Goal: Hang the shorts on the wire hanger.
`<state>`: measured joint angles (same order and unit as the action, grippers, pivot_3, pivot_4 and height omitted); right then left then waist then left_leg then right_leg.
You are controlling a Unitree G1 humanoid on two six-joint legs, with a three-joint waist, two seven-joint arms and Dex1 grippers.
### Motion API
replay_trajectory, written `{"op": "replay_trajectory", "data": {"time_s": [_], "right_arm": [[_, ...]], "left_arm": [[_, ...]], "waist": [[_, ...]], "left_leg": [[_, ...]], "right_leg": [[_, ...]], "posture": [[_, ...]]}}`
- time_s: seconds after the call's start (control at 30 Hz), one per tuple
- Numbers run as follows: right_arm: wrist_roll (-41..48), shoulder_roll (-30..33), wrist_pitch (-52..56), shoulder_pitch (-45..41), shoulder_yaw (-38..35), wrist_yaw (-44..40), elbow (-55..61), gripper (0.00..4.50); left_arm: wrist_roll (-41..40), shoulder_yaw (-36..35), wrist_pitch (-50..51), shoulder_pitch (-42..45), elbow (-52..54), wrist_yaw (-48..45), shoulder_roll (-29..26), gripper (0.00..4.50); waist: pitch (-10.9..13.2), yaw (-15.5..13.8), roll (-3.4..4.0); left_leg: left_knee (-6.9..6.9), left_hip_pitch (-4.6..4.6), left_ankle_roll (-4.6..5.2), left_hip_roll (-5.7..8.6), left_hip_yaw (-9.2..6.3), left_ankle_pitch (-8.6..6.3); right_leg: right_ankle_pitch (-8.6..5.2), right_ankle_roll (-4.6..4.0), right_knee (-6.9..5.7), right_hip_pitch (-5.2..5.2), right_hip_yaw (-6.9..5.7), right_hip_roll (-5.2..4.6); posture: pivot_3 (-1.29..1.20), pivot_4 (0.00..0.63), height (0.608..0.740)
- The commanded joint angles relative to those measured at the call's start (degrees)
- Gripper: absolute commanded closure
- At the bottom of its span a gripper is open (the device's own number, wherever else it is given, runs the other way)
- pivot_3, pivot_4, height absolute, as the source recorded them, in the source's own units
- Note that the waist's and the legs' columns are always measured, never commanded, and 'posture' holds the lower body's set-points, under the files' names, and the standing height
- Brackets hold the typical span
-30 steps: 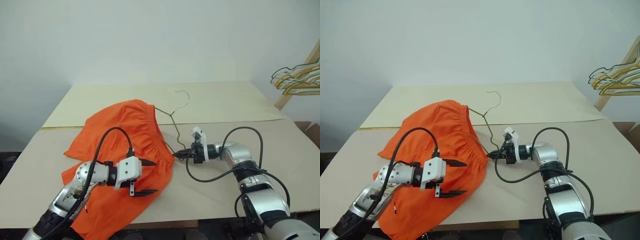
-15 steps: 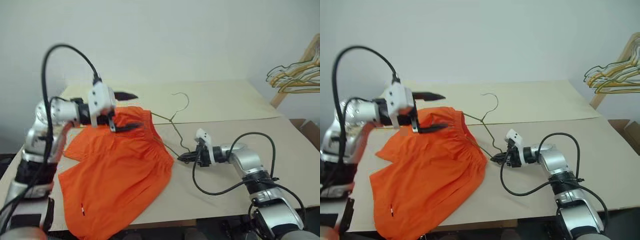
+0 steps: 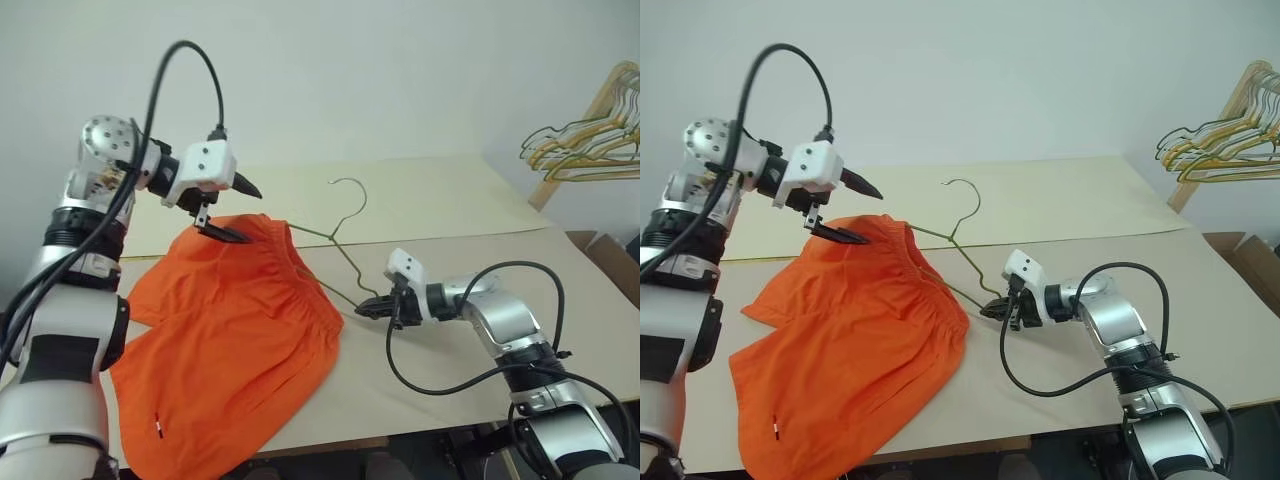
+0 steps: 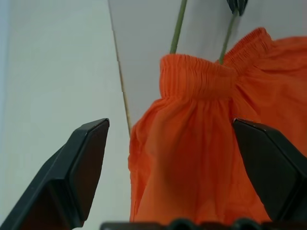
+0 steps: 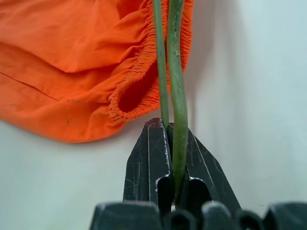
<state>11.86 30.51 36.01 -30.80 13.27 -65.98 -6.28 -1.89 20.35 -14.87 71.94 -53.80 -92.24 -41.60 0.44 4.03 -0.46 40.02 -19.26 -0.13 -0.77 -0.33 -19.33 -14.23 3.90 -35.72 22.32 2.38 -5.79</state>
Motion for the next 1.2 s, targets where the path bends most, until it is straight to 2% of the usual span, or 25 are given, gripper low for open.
{"op": "replay_trajectory", "data": {"time_s": [0.03,0.27,0.3,0.4,0.53,0.73,0.77,0.9,1.03,1.2], "right_arm": [[0.35,0.42,-0.95,-1.78,0.14,0.18,2.61,4.5],[0.26,0.49,-1.16,-2.17,1.06,0.42,3.8,4.5],[0.36,0.4,-0.95,-2.3,1.11,0.49,3.96,4.5],[-0.33,0.52,-1.93,-2.45,1.7,0.56,4.22,4.5],[-0.52,0.46,-2.57,-2.54,1.87,0.7,4.35,4.5],[-1.11,0.37,-5.3,-2.24,2.02,1.03,4.98,4.5],[-1.79,0.38,-6.62,-2.03,2.27,1.37,5.0,4.5],[-5.18,0.04,-13.75,-0.66,3.15,3.88,5.12,4.5],[-8.07,-2.15,-19.99,-0.15,2.22,9.92,3.4,4.5],[-4.65,-0.78,-18.04,1.3,-1.53,9.53,4.86,3.05]], "left_arm": [[1.77,0.88,-2.97,4.13,-5.39,-0.26,1.72,0.03],[3.11,3.73,-3.12,7.58,-11.97,-0.26,4.74,0.03],[3.32,4.13,-2.8,7.99,-12.77,-0.26,5.01,0.22],[3.42,6.44,-3.13,8.68,-14.2,-0.26,5.17,0.99],[2.63,9.8,-3.1,8.79,-14.93,-0.26,5.0,2.28],[1.75,11.25,-3.21,8.42,-15.22,-0.26,5.06,4.32],[1.4,11.48,-3.16,8.45,-15.16,-0.26,5.01,4.47],[-1.77,12.46,-2.4,8.45,-14.3,-0.26,4.59,4.47],[-1.65,13.25,-6.15,8.58,-13.54,-0.26,3.17,4.47],[-5.15,14.84,-6.54,10.02,-11.67,-0.26,0.99,4.5]], "waist": [[0.04,0.11,-0.03],[0.2,0.11,-0.19],[0.21,0.12,-0.19],[0.25,0.13,-0.26],[0.3,0.1,-0.31],[0.37,0.12,-0.4],[0.38,0.12,-0.4],[0.39,0.1,-0.42],[0.42,0.27,-0.46],[0.46,0.05,-0.51]], "left_leg": [[0.0,-0.01,0.01,-0.01,0.0,0.0],[0.03,-0.04,0.05,-0.01,-0.02,-0.03],[0.03,-0.04,0.05,-0.01,-0.02,-0.03],[0.05,-0.04,0.05,-0.02,-0.03,-0.03],[0.05,-0.05,0.06,-0.02,-0.04,-0.03],[0.06,-0.07,0.06,-0.02,-0.04,-0.03],[0.06,-0.07,0.06,-0.02,-0.04,-0.03],[0.06,-0.08,0.06,-0.03,-0.04,-0.03],[0.06,-0.08,0.06,-0.03,-0.03,-0.03],[0.08,-0.09,0.04,-0.03,-0.03,-0.02]], "right_leg": [[0.0,0.0,-0.01,0.01,0.0,0.0],[0.0,0.01,-0.04,0.06,0.01,0.0],[0.0,0.01,-0.04,0.06,0.01,0.0],[0.0,0.01,-0.06,0.06,0.01,0.0],[-0.01,0.01,-0.07,0.06,0.01,0.0],[-0.01,0.02,-0.07,0.11,0.01,0.0],[-0.01,0.02,-0.08,0.12,0.01,0.0],[-0.01,0.02,-0.09,0.13,0.01,0.0],[-0.01,0.02,-0.11,0.15,0.02,0.0],[-0.01,0.02,-0.13,0.17,0.03,0.0]], "posture": [[-0.04,0.0,0.74],[-0.05,0.0,0.74],[-0.05,0.0,0.74],[-0.05,0.0,0.74],[-0.05,0.0,0.74],[-0.06,0.0,0.74],[-0.06,0.0,0.74],[-0.05,0.0,0.74],[-0.05,0.0,0.74],[-0.05,0.0,0.74]]}}
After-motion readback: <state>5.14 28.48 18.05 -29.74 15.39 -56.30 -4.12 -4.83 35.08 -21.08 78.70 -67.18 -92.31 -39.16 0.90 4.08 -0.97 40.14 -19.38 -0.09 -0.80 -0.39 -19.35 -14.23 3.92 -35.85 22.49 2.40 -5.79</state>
